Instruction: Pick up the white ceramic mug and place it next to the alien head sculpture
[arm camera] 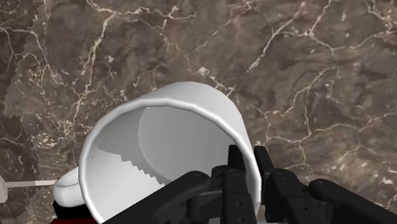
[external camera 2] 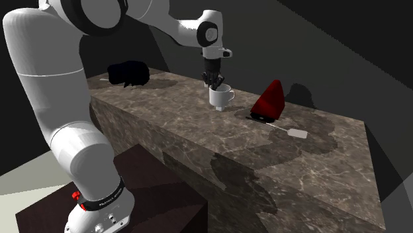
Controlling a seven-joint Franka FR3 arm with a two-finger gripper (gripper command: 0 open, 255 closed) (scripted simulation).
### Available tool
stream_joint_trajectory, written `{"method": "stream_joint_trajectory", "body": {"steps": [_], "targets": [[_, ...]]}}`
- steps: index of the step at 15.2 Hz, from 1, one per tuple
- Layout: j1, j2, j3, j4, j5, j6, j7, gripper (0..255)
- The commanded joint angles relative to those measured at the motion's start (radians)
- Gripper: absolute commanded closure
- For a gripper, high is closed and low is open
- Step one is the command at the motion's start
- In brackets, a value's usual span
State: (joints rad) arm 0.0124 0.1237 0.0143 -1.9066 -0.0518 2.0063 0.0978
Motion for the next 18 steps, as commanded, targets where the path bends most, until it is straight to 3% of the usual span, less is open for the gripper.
{"method": "stream_joint_trajectory", "body": {"steps": [1,18], "targets": [[0.0,-0.006,0.0,0.021,0.001,-0.026,-0.001,255],[0.001,-0.037,0.001,0.21,0.005,-0.247,-0.011,255]]}}
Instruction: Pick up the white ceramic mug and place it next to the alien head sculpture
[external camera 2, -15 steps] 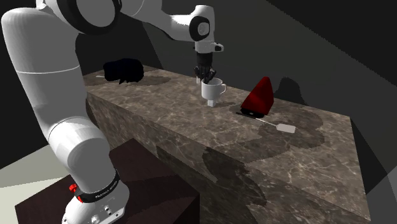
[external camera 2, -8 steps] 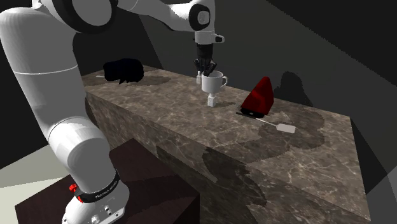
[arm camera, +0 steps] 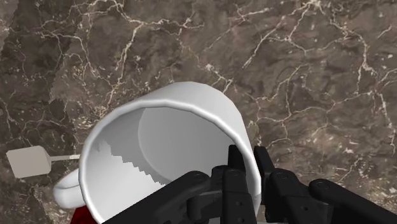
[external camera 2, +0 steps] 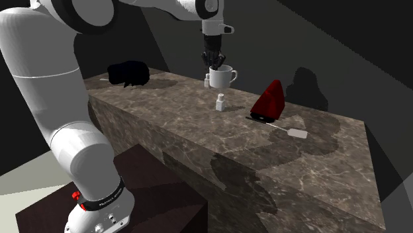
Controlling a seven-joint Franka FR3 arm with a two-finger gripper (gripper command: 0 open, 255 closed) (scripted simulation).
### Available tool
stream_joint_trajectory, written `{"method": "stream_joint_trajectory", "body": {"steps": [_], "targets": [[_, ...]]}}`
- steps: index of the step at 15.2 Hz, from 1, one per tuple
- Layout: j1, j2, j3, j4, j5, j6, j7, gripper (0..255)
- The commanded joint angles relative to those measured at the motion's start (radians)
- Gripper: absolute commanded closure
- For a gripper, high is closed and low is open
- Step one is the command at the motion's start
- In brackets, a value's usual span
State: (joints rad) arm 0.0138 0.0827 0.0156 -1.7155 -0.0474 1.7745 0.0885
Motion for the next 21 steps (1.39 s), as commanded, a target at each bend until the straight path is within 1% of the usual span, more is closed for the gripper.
{"method": "stream_joint_trajectory", "body": {"steps": [1,10,15,21], "targets": [[0.0,0.004,0.0,0.033,0.0,-0.029,-0.002,255],[0.0,0.015,0.0,0.165,0.001,-0.149,-0.006,255],[0.061,-0.037,0.051,0.1,0.002,-0.142,0.105,255],[0.132,-0.066,0.117,0.066,0.007,-0.142,0.242,255]]}}
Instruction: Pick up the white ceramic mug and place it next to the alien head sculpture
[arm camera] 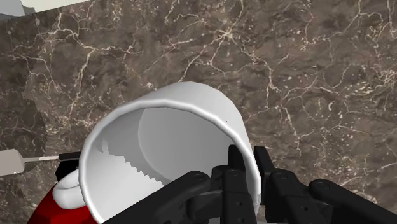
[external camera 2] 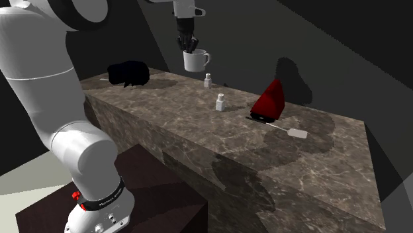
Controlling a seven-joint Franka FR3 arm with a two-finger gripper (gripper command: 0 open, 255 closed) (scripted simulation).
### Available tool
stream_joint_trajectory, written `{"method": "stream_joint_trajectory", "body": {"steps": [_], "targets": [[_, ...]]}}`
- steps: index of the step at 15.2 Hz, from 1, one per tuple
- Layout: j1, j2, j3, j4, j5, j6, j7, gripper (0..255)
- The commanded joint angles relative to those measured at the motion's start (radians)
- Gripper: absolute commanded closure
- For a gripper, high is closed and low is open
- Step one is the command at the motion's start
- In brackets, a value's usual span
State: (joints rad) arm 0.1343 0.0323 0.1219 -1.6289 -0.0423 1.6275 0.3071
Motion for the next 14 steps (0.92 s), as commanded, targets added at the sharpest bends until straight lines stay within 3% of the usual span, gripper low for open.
{"method": "stream_joint_trajectory", "body": {"steps": [1,14], "targets": [[0.024,-0.016,0.022,-0.022,0.003,0.004,0.047,255],[0.187,0.062,0.171,0.075,-0.01,-0.028,0.359,255]]}}
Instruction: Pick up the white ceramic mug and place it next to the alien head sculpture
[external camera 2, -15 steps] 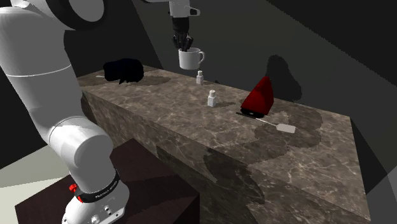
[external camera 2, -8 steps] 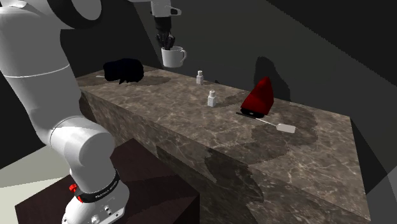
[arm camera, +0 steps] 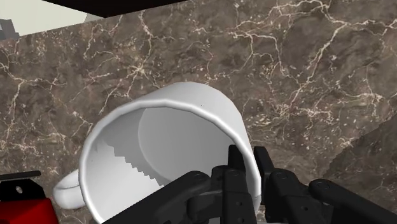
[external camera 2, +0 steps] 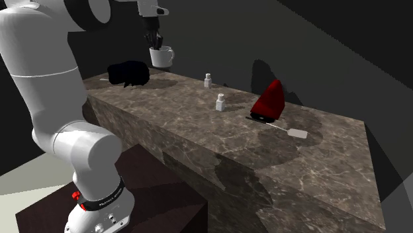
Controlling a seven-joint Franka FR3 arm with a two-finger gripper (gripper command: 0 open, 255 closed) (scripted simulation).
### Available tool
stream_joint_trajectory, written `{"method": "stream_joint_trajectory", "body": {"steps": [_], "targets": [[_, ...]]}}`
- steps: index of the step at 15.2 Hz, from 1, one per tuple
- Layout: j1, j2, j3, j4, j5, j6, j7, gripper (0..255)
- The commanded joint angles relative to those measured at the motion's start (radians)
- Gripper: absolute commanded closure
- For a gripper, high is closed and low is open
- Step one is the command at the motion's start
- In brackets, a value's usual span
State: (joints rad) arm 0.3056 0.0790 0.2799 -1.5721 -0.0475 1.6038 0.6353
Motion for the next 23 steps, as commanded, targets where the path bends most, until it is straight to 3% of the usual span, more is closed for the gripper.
{"method": "stream_joint_trajectory", "body": {"steps": [1,7,12,23], "targets": [[0.03,0.029,0.024,0.035,-0.008,-0.009,0.055,255],[0.125,0.137,0.082,0.17,-0.045,-0.048,0.202,255],[0.228,0.268,0.119,0.346,-0.095,-0.105,0.321,255],[0.206,0.233,0.115,0.147,-0.083,0.06,0.321,255]]}}
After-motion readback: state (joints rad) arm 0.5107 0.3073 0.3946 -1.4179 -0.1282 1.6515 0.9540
